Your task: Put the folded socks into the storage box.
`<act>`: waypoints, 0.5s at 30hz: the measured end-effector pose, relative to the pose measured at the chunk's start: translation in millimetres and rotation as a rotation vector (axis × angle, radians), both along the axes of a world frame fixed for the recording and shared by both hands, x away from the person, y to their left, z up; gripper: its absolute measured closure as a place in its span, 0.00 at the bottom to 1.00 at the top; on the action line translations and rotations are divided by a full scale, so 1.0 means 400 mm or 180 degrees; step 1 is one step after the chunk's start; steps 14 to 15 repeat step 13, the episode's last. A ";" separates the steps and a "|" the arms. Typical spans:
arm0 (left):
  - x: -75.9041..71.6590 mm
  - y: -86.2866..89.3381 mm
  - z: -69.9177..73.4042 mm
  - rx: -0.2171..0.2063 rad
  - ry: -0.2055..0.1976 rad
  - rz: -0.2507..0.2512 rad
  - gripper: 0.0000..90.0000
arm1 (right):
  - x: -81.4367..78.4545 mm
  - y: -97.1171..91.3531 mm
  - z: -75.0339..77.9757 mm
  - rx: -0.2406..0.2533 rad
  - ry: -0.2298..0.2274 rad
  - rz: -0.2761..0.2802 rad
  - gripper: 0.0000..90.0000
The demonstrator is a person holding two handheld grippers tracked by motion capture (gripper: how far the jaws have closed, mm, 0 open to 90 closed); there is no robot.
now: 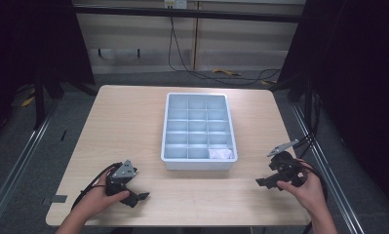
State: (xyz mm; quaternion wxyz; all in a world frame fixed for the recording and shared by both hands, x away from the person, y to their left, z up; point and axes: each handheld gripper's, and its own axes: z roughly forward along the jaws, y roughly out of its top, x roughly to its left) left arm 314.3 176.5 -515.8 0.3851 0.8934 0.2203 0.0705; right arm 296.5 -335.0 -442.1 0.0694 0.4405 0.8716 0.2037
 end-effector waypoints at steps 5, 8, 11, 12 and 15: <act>0.000 0.000 0.000 -0.0002 0.0005 0.0003 0.00 | -0.005 -0.011 -0.010 -0.0017 -0.0002 -0.0030 0.17; 0.000 0.000 0.000 -0.0007 0.0002 0.0006 0.00 | -0.009 -0.014 -0.015 -0.0034 -0.0044 -0.0032 0.17; 0.000 0.000 0.000 -0.0002 0.0003 0.0005 0.00 | -0.011 -0.015 -0.019 -0.0034 -0.0070 -0.0014 0.17; 0.000 0.000 0.000 -0.0003 0.0002 0.0004 0.00 | -0.012 -0.015 -0.019 -0.0030 -0.0079 -0.0019 0.17; -0.001 0.000 0.000 -0.0002 0.0005 0.0007 0.00 | -0.013 -0.014 -0.019 -0.0016 -0.0069 -0.0014 0.17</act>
